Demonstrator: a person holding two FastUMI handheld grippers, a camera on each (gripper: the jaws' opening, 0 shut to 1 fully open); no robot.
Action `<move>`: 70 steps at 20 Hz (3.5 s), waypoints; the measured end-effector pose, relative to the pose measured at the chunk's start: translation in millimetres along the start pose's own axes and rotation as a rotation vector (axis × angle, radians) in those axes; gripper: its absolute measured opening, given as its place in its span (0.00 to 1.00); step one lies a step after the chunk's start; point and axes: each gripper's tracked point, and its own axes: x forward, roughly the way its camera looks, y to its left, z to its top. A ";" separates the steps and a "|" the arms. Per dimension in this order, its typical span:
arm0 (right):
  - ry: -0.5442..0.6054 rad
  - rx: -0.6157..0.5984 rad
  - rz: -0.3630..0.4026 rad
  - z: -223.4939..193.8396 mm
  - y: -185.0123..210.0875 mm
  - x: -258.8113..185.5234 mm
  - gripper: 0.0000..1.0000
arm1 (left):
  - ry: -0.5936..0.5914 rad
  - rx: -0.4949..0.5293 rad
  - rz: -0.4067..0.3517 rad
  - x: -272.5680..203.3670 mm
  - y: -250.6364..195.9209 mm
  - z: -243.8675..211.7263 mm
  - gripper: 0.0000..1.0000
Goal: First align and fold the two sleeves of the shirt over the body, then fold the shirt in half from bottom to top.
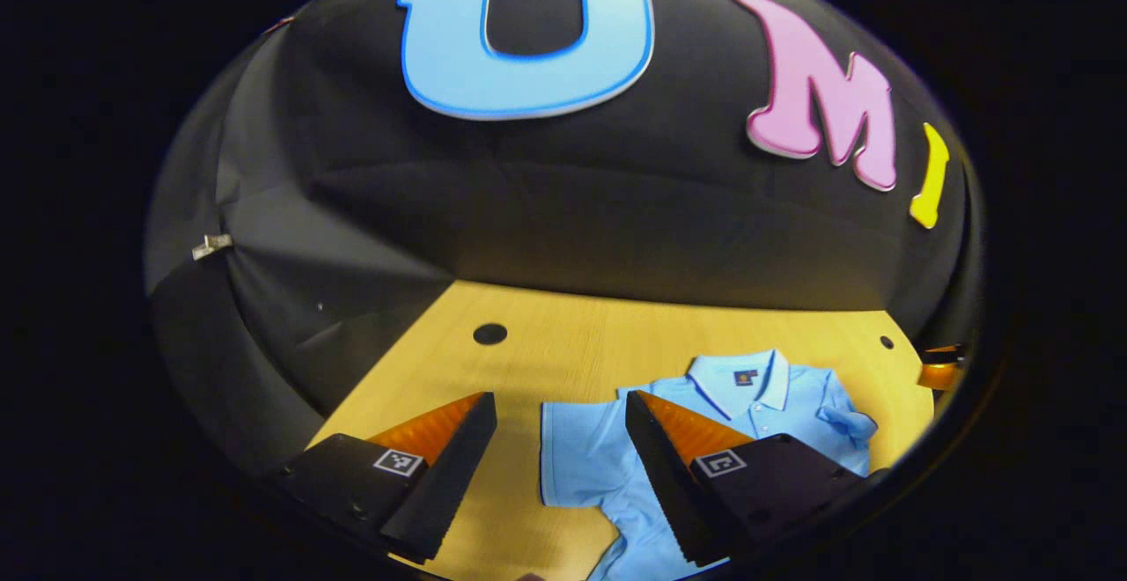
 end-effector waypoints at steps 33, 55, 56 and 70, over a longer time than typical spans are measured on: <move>0.046 0.042 -0.001 -44.7 -21.1 -43.3 0.98 | 0.404 0.212 -0.230 41.7 -107.9 -128.3 0.85; 0.328 0.282 -0.068 -247.3 14.0 -189.7 0.98 | 0.576 0.015 -0.388 -255.6 -4.3 -289.4 0.94; 0.352 0.297 -0.069 -259.5 16.4 -192.3 0.98 | 0.582 0.015 -0.391 -255.3 -6.6 -293.4 0.94; 0.662 0.719 0.166 -308.6 93.8 -184.4 0.84 | 0.705 0.083 -0.403 -251.8 -14.7 -318.2 0.86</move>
